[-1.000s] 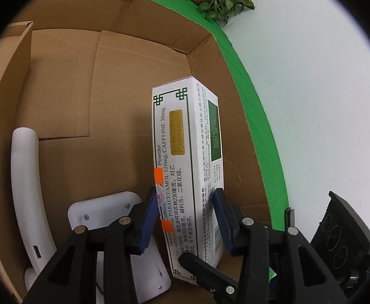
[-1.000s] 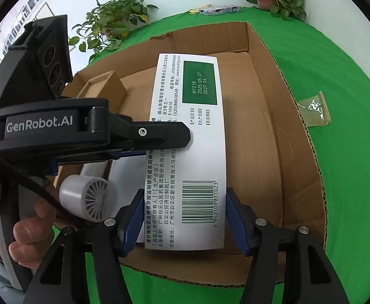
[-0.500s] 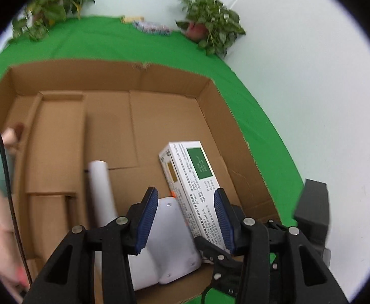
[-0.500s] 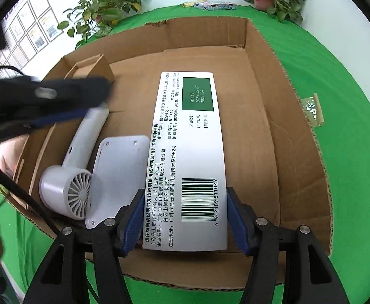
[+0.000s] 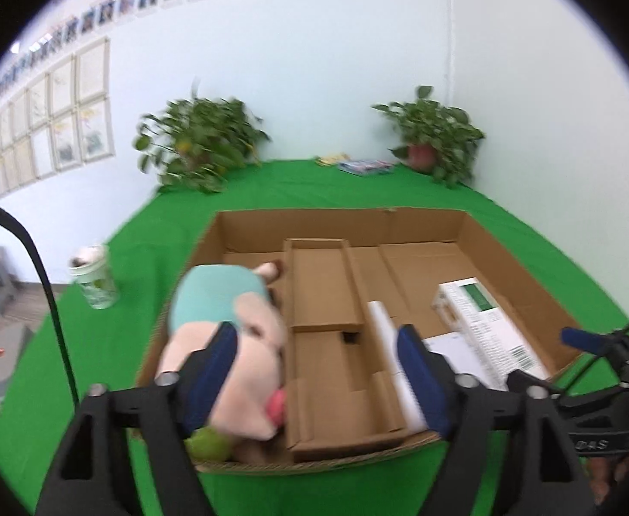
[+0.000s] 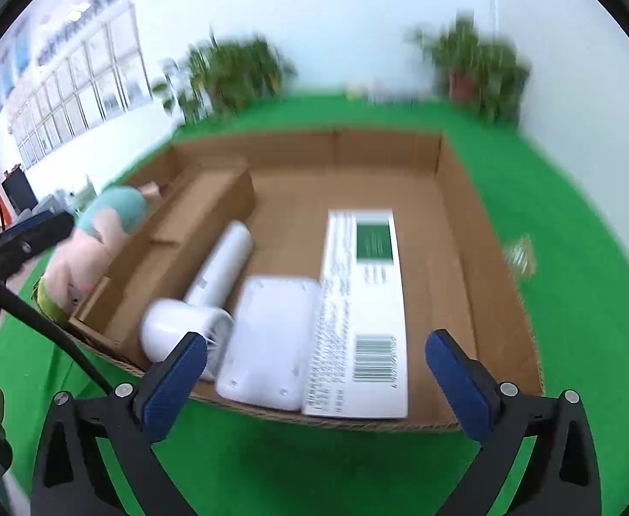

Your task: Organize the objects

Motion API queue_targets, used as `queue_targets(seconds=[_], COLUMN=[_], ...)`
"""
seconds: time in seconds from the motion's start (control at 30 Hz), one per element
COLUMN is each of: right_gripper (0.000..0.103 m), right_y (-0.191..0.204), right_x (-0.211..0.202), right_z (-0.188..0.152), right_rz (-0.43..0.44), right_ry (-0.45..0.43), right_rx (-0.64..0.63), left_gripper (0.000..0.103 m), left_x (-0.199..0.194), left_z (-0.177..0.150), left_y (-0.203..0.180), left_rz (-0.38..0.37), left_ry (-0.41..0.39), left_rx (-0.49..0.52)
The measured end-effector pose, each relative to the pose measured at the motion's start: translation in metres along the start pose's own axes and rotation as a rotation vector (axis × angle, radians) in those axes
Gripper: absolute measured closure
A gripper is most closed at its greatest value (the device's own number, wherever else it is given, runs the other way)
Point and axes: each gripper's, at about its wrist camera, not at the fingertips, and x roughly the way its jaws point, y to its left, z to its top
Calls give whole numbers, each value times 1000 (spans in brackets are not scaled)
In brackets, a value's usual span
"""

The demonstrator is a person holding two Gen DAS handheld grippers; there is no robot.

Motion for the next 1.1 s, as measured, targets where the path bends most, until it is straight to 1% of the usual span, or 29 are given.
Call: queue_targets(seconds=[0.07,0.17,0.27,0.33,0.4,0.47,0.57,0.7,0.8,0.9,1.1], right_gripper=[1,1,1,1,1,0,0,0,0,0,0], right_y=[11,22,22,20,20,18,17,17,16,15,14], right_x=[0,3,13,23,25,26,26,27,26,28,28], right_z=[-8,-19,-23,-25,-29,-29,-29,-29,-29,-29,-29], right_rz=[4,-32,-100,-125,-134,-129,-129,-126,-123,-119,-120], right_ry=[-39,-100,-130,-139,-165,-167,-166,-165,-165,-164,-164], right_rx=[12,31,33,5,-14,-6,-6,-5,-4,-4,-4], left_gripper=[22,22,22,22,20,17,15,1,1,1,1], left_x=[-4,4,20,31,36,40,47,47,46,43,38], left_z=[-12,-28,-39,-45,-49,-50,-49,-50,-51,-52,-53], left_y=[9,15,7,1,-4,-6,-7,0,8,6,5], left_rz=[34,58,105,132,157,161,157,157,130,142,138], left_ry=[-2,22,18,18,-7,-25,-19,5,18,16,17], left_rx=[-20,-51,-11,10,29,20,14,-11,-44,-33,-37])
